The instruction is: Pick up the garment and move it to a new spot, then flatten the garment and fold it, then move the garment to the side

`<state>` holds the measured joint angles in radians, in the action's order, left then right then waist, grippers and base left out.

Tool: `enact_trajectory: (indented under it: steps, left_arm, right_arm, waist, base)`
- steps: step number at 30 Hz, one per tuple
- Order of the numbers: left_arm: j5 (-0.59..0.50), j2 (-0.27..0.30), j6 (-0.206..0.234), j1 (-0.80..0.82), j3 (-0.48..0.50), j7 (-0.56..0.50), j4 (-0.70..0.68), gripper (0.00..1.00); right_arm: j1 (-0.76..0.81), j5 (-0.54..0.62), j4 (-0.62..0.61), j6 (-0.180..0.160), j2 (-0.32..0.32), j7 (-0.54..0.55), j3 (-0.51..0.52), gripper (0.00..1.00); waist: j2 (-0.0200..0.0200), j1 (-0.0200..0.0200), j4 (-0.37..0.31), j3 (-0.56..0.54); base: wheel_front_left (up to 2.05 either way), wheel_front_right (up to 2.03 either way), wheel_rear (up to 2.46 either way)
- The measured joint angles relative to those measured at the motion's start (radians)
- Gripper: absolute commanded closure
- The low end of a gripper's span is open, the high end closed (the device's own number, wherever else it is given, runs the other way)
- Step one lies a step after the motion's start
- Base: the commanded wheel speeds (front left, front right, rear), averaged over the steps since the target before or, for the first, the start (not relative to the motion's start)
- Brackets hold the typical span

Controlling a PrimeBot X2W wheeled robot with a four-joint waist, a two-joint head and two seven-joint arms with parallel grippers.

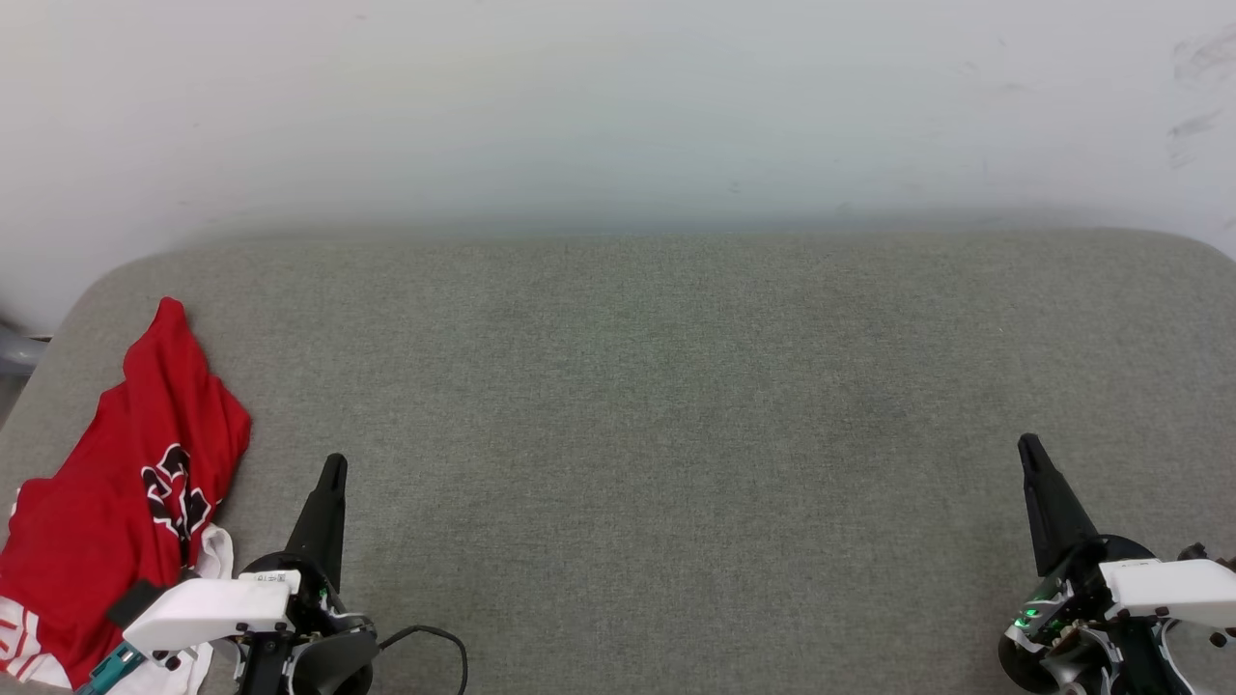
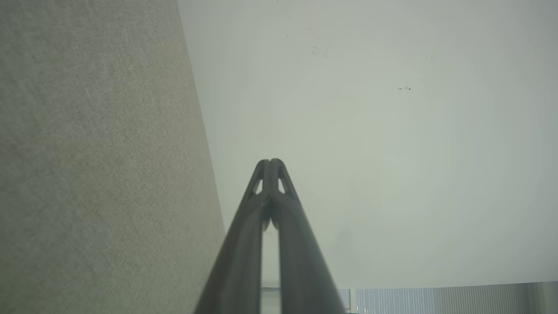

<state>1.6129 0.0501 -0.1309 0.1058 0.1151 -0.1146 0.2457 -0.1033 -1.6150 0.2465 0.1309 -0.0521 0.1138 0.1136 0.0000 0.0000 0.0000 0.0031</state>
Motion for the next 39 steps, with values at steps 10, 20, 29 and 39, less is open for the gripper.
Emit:
enact_trajectory:
  steps: [10,20,29,39]
  left_arm:
    - [0.000,0.000,0.000,0.000,0.000,0.000,0.000,1.00]
    - [0.000,0.000,0.000,0.000,0.000,0.000,0.000,1.00]
    - [0.000,0.000,0.000,-0.003,-0.001,0.000,0.006,0.00]
    - [-0.009,-0.003,0.000,-0.039,-0.045,0.034,0.007,0.00]
  right_arm:
    - [0.000,0.000,0.000,0.000,0.000,0.000,0.000,1.00]
    - [0.000,0.000,0.000,0.000,0.000,0.000,0.000,1.00]
    - [0.004,0.000,0.006,0.000,0.000,0.000,0.000,0.00]
    - [0.042,0.007,0.006,0.000,0.003,-0.034,-0.026,0.00]
  waist:
    - [0.0000,0.0000,0.000,0.000]
    - [0.0000,0.0000,0.000,0.000]
    - [0.0000,0.0000,0.000,0.000]
    - [0.0000,0.0000,0.001,0.000]
  base:
    - [0.00,0.00,0.00]
    - [0.00,0.00,0.00]
    - [0.00,0.00,0.00]
    - [0.00,0.00,0.00]
